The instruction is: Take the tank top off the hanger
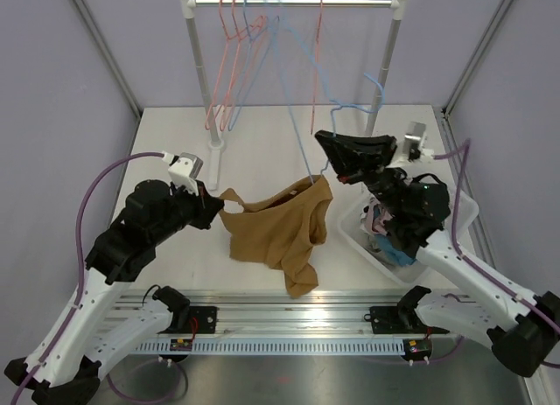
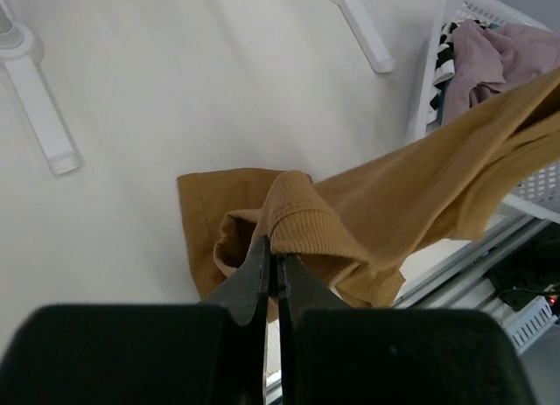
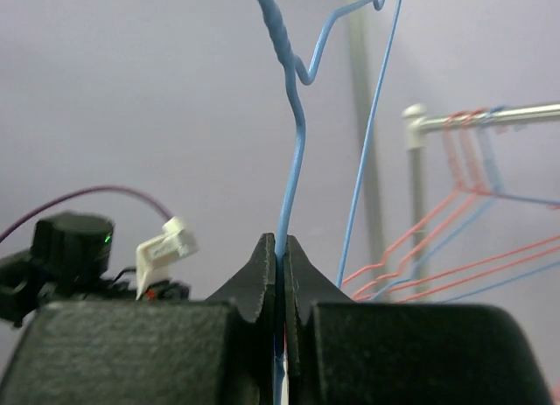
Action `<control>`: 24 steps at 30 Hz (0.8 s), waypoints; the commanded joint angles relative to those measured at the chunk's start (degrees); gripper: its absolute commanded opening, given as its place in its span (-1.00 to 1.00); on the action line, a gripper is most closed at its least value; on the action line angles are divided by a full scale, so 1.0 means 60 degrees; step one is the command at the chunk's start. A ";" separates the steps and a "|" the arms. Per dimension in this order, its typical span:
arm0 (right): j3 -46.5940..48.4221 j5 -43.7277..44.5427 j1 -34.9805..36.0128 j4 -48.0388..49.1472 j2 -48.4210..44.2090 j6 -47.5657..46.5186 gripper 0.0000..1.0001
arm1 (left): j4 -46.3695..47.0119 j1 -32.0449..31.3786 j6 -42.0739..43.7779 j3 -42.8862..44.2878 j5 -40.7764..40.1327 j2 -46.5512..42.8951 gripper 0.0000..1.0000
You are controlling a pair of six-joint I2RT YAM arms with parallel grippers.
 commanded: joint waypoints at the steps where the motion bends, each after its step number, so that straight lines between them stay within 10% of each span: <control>1: -0.0691 0.3242 0.0084 -0.0061 -0.1698 -0.2503 -1.00 | 0.0107 0.0048 0.0011 -0.0632 -0.0491 -0.0250 -1.00; 10: -0.3358 0.3803 0.0070 0.3770 -0.2479 -0.3535 -1.00 | 0.1133 0.0048 -0.0531 -0.1702 0.0284 -0.0470 -1.00; 24: -0.1484 0.2541 0.0084 0.5513 0.0244 -0.2495 -1.00 | 0.0708 0.0048 -0.0679 -0.1321 0.0793 -0.0691 -1.00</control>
